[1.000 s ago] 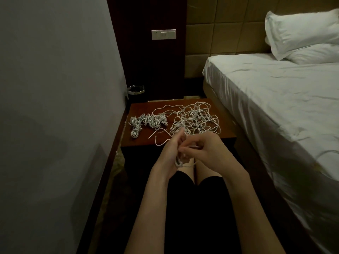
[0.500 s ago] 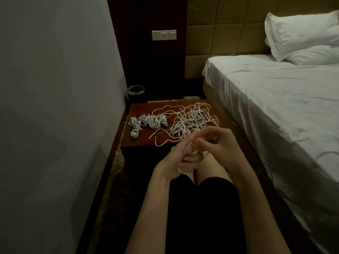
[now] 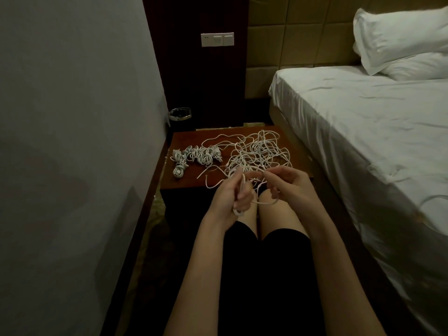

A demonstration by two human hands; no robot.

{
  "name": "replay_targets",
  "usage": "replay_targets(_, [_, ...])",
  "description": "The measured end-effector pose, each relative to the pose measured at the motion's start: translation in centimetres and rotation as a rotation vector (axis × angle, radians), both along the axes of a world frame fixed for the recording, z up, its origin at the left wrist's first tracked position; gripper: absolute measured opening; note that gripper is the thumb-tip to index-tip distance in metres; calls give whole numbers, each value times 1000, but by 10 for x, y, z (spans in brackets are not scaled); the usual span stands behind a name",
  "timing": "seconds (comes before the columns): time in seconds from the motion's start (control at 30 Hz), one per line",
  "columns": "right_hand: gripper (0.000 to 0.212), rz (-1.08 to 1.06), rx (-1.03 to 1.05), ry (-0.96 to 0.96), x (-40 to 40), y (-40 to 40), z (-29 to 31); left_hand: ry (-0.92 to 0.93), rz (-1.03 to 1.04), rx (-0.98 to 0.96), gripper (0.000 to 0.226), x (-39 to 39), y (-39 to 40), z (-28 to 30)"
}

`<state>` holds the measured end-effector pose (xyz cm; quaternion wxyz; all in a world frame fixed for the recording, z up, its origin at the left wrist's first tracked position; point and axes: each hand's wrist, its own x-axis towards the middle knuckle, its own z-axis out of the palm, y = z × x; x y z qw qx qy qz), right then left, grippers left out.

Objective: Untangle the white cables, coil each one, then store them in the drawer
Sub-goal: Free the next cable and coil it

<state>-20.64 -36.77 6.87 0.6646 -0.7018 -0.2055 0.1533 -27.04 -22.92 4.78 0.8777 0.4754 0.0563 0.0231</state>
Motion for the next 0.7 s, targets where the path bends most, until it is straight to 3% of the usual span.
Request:
replay_targets(0.13, [8, -83, -38, -130, -1, 2, 1, 51, 192, -80, 47, 3, 2, -2])
replay_targets(0.37, [8, -54, -250, -310, 1, 9, -11, 87, 233, -30, 52, 6, -1, -6])
replay_targets(0.47, [9, 41, -397, -291, -2, 13, -20, 24, 244, -197, 48, 3, -2, 1])
replay_targets(0.6, [15, 173, -422, -245, -4, 12, -21, -4, 356, -447, 44, 3, 3, 3])
replay_targets(0.7, [16, 302, -382, -184, -2, 3, -10, -21, 346, -457, 45, -1, 9, 4])
